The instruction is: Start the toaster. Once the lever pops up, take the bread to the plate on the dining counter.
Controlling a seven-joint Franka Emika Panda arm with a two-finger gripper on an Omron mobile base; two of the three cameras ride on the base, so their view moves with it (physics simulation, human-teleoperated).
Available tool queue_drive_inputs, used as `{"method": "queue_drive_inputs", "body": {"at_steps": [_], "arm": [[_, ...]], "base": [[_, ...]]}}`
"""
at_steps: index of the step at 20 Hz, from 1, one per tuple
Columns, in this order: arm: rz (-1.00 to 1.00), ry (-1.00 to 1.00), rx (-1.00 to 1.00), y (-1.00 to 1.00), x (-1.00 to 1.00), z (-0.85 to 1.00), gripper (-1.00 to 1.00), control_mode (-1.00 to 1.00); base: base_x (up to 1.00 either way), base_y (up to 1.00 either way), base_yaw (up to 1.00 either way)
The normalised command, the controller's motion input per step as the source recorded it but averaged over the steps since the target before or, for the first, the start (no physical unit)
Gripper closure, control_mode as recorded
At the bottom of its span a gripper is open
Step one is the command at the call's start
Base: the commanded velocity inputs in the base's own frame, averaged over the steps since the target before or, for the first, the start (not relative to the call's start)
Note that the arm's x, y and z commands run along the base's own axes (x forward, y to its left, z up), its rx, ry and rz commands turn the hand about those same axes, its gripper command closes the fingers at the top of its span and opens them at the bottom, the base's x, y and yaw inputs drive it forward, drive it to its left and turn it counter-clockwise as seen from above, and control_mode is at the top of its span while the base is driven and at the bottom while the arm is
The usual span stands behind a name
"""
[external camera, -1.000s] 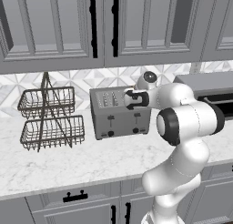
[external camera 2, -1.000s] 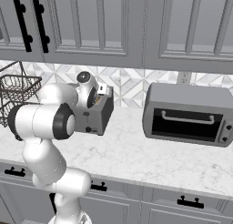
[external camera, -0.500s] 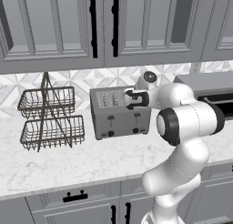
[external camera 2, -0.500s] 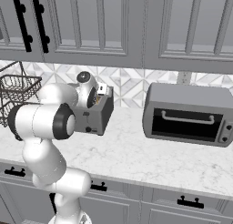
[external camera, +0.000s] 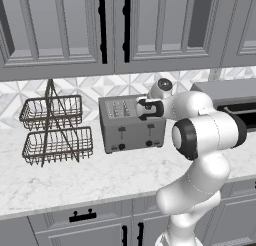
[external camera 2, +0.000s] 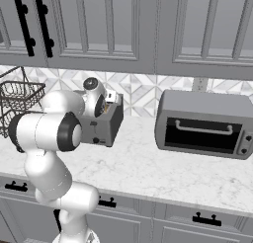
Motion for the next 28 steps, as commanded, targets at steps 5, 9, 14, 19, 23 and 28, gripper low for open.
{"method": "queue_drive_inputs", "body": {"at_steps": [5, 9, 14, 19, 23, 28], "arm": [[0.00, -0.08, 0.00, 0.00, 0.00, 0.15, 1.00, -1.00], [0.00, -0.12, 0.00, 0.00, -0.03, 0.20, 1.00, -1.00], [0.00, -0.15, 0.00, 0.00, -0.11, 0.33, 1.00, -1.00], [0.00, -0.12, 0.00, 0.00, -0.27, 0.41, 1.00, -1.00], [0.00, -0.07, 0.00, 0.00, -0.42, 0.43, 1.00, -1.00], [0.00, -0.01, 0.00, 0.00, -0.65, 0.44, 1.00, -1.00]], "base": [[0.00, 0.00, 0.00], [0.00, 0.00, 0.00], [0.00, 0.00, 0.00], [0.00, 0.00, 0.00], [0.00, 0.00, 0.00], [0.00, 0.00, 0.00]]}}
